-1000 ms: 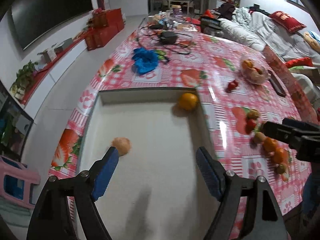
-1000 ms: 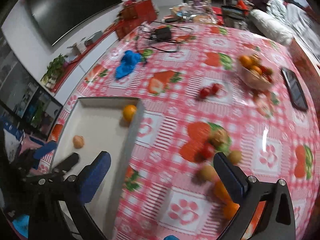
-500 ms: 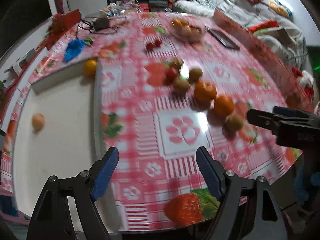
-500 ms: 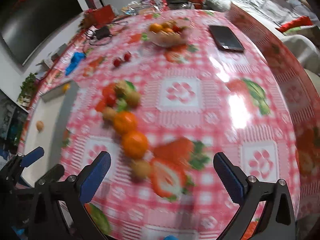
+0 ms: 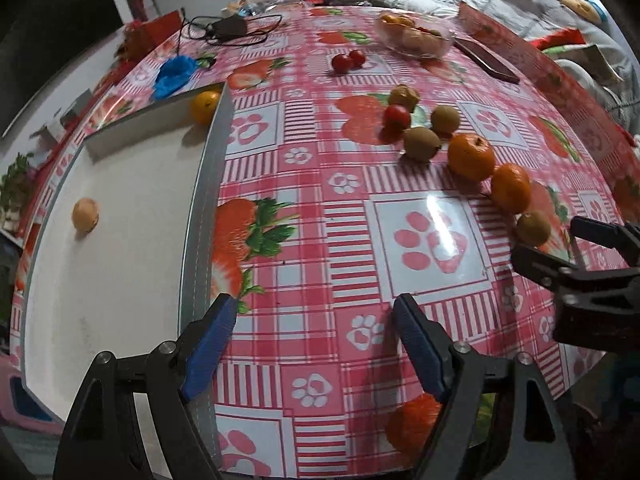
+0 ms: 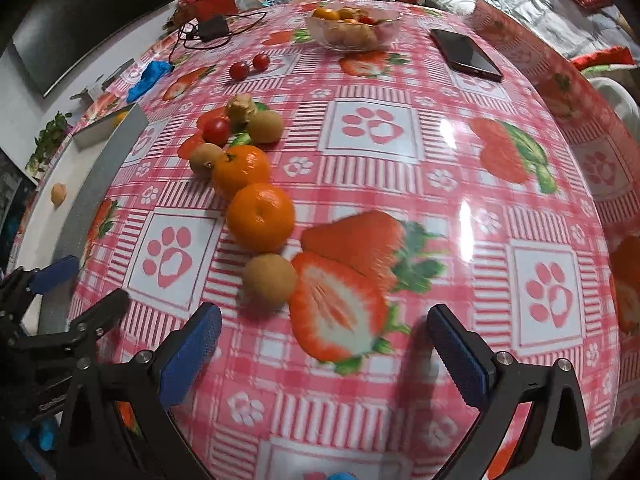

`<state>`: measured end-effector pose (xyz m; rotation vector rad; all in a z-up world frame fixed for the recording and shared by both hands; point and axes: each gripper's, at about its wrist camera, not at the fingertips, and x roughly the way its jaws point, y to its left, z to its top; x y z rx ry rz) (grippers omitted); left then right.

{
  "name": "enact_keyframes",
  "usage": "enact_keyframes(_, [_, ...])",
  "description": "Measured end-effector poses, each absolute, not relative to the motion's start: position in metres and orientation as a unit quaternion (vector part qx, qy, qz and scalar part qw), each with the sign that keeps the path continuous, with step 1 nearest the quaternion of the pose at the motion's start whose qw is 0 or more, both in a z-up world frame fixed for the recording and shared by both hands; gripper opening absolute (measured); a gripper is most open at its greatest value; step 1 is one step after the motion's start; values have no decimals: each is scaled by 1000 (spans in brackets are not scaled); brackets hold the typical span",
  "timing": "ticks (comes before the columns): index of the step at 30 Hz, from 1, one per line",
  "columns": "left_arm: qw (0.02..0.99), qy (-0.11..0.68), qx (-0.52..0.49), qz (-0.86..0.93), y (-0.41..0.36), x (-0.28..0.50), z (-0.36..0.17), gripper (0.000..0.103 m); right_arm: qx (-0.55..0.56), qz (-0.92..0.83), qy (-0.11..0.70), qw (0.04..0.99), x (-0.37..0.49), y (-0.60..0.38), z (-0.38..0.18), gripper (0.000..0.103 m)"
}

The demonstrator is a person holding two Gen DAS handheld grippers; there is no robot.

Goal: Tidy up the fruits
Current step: 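Move both open tools back toward the fruits on the tablecloth, then grasp the brown kiwi with the left tool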

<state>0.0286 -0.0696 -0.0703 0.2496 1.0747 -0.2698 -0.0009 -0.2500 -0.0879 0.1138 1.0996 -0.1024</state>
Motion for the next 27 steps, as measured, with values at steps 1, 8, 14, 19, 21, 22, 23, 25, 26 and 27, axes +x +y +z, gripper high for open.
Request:
enact_keyframes(1, [842,512,113,-127,-69,30,-70,84,44,-51,521,851,1,-247,-89,103])
enact_keyframes(8, [846,505,110,-134,-79,33,-58,84,35,-69,507,858,8,-262,-92,103])
enact_keyframes(14, [840,508,105,-157,-106,53,-50,84,50,-96,494,863,3,-293,-91,103])
enact_keyframes(19, [840,511,83,-166,-126,76,-49,84,41,-90,475,875,-5,-294,-91,103])
enact_keyframes(21, [839,514,75,-166,-132,83,-51,83,39,-88,468,878,-6,-293,-91,103])
enact_keyframes(22, [839,514,73,-164,-136,87,-52,83,38,-87,465,880,-7,-293,-91,103])
enact_keyframes(23, [840,513,71,-161,-138,89,-53,83,37,-86,463,882,-8,-293,-91,103])
enact_keyframes(25, [845,509,62,-155,-141,96,-54,83,36,-84,458,884,-9,-292,-91,103])
enact_keyframes(26, [846,508,54,-153,-141,99,-53,83,35,-83,457,885,-9,-292,-91,103])
enact_keyframes(27, [846,509,44,-149,-141,104,-53,83,35,-82,456,886,-9,-292,-91,103])
